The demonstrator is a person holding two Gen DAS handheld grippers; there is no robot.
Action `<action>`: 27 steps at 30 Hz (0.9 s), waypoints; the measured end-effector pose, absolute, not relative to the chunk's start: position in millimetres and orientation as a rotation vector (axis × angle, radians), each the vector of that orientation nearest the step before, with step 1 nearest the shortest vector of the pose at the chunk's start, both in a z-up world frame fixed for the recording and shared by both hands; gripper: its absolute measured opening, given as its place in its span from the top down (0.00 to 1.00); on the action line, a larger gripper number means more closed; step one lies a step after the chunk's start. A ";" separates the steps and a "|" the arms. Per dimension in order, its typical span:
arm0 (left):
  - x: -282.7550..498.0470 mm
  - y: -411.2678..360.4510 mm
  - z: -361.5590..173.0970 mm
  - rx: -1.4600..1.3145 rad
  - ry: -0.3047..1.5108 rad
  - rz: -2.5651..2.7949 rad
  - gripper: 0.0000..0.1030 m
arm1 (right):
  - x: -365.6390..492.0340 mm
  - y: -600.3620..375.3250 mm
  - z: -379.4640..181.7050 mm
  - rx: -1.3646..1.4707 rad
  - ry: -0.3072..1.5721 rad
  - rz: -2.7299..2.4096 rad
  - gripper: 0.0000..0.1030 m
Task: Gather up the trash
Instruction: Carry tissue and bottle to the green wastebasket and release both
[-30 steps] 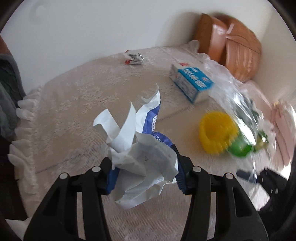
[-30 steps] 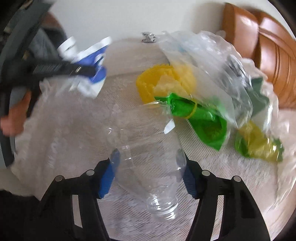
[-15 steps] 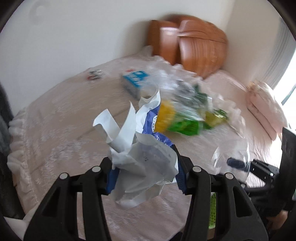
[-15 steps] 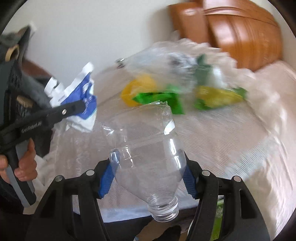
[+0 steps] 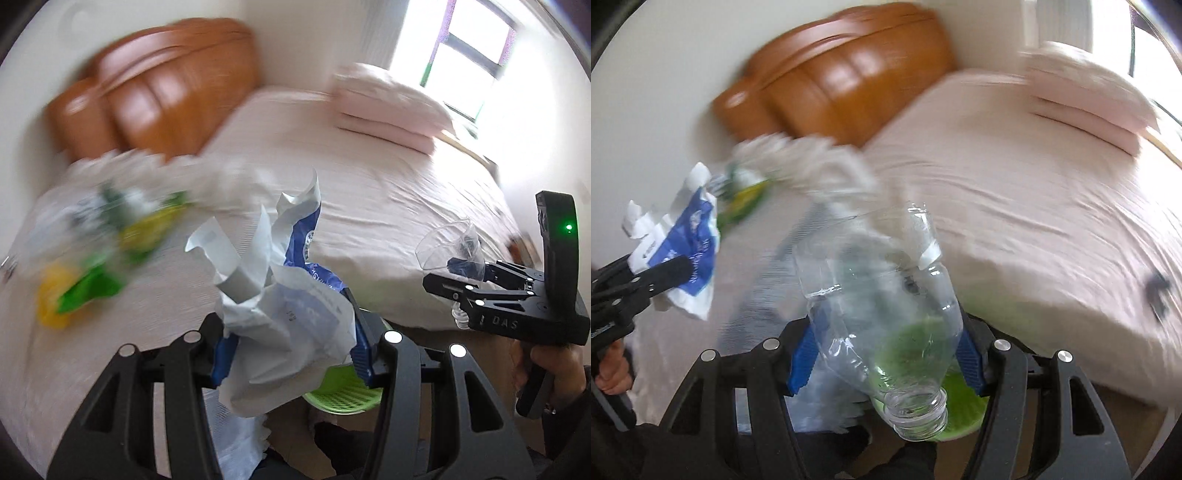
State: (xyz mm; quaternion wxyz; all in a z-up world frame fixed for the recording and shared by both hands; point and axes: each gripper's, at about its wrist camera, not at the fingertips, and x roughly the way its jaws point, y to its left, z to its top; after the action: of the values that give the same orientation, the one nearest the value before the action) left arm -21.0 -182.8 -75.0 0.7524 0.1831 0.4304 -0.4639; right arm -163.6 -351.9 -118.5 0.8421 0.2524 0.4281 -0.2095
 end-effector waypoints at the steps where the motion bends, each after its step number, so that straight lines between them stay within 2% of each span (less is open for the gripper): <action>1: -25.3 -193.6 -75.7 0.410 0.941 -1.033 0.52 | -180.3 -359.7 -120.7 0.549 0.902 -0.488 0.38; 8: -67.8 -259.2 -101.6 0.515 1.004 -1.186 0.52 | -242.0 -384.6 -129.6 0.632 0.887 -0.638 0.38; 20: -95.2 -292.3 -143.4 0.631 1.129 -1.207 0.49 | -267.7 -399.2 -129.5 0.639 0.876 -0.688 0.38; 23: -102.4 -294.9 -153.4 0.650 1.156 -1.204 0.36 | -267.8 -401.0 -132.8 0.638 0.883 -0.683 0.38; 25: -104.5 -292.8 -153.4 0.654 1.144 -1.195 0.22 | -267.0 -400.8 -132.6 0.635 0.882 -0.678 0.38; 27: -105.0 -291.4 -150.7 0.646 1.131 -1.194 0.17 | -265.2 -399.8 -133.5 0.629 0.884 -0.673 0.39</action>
State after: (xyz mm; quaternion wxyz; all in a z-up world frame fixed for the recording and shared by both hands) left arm -105.0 -291.4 -150.7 0.6345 0.2825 0.4948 -0.5223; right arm -265.2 -399.8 -133.5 0.8032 0.2935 0.4124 -0.3140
